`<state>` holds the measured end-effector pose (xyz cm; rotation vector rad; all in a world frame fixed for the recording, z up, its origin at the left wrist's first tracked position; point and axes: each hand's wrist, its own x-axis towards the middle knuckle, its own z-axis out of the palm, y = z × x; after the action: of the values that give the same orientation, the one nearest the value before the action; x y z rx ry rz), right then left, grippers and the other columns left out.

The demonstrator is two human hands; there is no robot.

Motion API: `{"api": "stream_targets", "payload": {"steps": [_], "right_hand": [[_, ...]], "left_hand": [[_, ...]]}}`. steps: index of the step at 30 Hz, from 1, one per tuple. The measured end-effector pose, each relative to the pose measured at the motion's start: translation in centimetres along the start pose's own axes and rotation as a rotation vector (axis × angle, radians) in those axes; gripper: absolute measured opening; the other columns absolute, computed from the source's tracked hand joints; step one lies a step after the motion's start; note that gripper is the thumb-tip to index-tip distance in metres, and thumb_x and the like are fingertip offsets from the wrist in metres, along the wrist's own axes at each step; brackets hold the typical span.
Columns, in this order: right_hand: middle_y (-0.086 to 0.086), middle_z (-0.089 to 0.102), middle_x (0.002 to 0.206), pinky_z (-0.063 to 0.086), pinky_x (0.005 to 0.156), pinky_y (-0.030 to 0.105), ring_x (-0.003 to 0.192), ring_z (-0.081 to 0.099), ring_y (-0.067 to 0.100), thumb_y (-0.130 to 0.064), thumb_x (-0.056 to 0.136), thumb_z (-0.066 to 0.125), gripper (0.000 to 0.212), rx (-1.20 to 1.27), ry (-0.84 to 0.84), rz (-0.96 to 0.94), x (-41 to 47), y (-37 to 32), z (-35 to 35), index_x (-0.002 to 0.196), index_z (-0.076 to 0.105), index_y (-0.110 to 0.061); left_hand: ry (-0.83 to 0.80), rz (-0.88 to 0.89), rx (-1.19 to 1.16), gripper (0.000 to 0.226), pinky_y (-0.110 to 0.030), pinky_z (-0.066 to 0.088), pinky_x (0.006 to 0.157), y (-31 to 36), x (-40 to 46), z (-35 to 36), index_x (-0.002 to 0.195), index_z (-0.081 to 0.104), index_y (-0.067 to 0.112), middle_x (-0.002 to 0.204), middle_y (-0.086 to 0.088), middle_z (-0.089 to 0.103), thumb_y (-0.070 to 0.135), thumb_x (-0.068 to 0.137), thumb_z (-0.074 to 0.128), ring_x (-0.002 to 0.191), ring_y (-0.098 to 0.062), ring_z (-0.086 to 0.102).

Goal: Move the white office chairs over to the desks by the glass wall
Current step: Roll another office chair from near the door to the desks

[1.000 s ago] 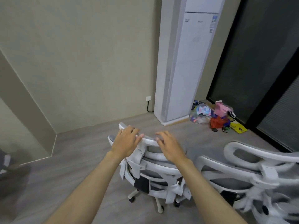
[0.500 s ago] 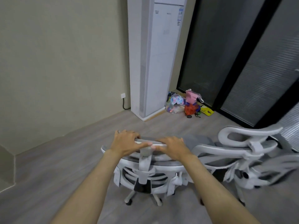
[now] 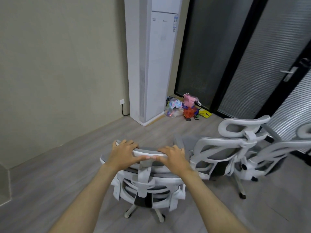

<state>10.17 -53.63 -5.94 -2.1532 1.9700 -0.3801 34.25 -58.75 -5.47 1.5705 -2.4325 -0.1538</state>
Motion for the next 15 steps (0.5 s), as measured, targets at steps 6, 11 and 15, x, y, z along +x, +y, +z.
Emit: {"api": "stream_targets", "payload": {"steps": [6, 11, 15], "right_hand": [[-0.014, 0.07, 0.116, 0.041, 0.098, 0.051, 0.109, 0.056, 0.02, -0.092, 0.079, 0.023, 0.082, -0.032, 0.102, -0.04, -6.7, -2.6, 1.1, 0.119, 0.069, -0.038], [-0.011, 0.07, 0.115, 0.04, 0.099, 0.049, 0.109, 0.055, 0.021, -0.096, 0.074, 0.018, 0.091, 0.001, 0.117, -0.034, -12.4, -4.7, 1.2, 0.119, 0.071, -0.037], [-0.009, 0.071, 0.115, 0.041, 0.1, 0.044, 0.11, 0.054, 0.019, -0.101, 0.067, 0.011, 0.105, 0.058, 0.116, 0.004, -17.4, -6.2, 1.4, 0.118, 0.073, -0.033]], "left_hand": [[-0.047, -0.025, -0.04, 0.073, -0.047, 0.034, 0.1, 0.7, -6.8, -1.2, 0.092, 0.061, 0.04, 0.098, 0.022, 0.056, 0.103, 0.067, 0.032, 0.099, -0.007, 0.048], [-0.045, -0.025, -0.047, 0.071, -0.046, 0.032, 0.098, 1.9, -12.8, -1.8, 0.094, 0.063, 0.043, 0.096, 0.021, 0.056, 0.102, 0.069, 0.032, 0.1, -0.006, 0.047], [-0.055, -0.007, -0.052, 0.07, -0.047, 0.031, 0.097, 3.1, -17.9, -2.4, 0.096, 0.064, 0.043, 0.097, 0.021, 0.055, 0.1, 0.072, 0.032, 0.1, -0.007, 0.047]]}}
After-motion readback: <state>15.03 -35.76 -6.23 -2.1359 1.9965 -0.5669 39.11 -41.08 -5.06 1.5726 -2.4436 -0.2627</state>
